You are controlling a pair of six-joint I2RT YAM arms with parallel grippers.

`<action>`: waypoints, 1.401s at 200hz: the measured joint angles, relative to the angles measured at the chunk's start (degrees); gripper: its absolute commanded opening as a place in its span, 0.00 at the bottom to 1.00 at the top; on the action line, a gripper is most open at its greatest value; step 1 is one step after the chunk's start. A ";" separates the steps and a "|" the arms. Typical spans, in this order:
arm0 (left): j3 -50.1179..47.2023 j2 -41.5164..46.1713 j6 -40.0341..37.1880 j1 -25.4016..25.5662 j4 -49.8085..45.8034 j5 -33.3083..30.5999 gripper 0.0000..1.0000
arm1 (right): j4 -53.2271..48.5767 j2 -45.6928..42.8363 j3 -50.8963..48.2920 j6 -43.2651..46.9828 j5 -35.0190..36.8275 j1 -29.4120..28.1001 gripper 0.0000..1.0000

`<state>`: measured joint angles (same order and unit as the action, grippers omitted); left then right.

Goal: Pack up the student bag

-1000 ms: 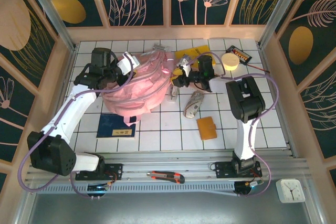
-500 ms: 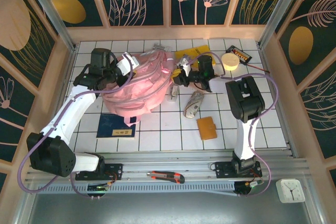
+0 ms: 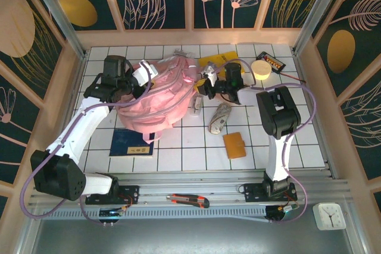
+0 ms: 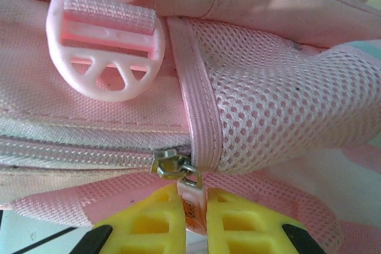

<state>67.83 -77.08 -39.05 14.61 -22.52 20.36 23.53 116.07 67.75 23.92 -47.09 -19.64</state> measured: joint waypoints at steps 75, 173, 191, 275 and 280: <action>-1.01 0.35 -2.29 0.24 0.09 -3.10 0.00 | -12.98 -5.29 0.04 10.71 4.07 0.15 0.00; -1.01 0.17 0.72 2.03 1.49 -5.31 0.00 | -20.09 -8.35 0.52 14.12 6.14 -1.49 0.00; -1.01 -0.68 0.72 4.31 1.55 -7.74 0.00 | -23.15 -9.84 0.52 15.80 6.05 -1.55 0.00; 2.95 -8.31 5.79 10.05 2.99 -15.89 0.00 | -37.90 -16.15 0.52 22.77 6.69 -5.62 0.00; 3.52 -8.94 6.49 10.51 2.99 -16.59 0.00 | -38.56 -16.55 0.52 22.84 6.78 -5.97 0.00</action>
<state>71.35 -86.02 -32.56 25.12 -19.53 3.77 -15.03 99.53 68.27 46.76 -40.32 -25.61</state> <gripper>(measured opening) 0.062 0.052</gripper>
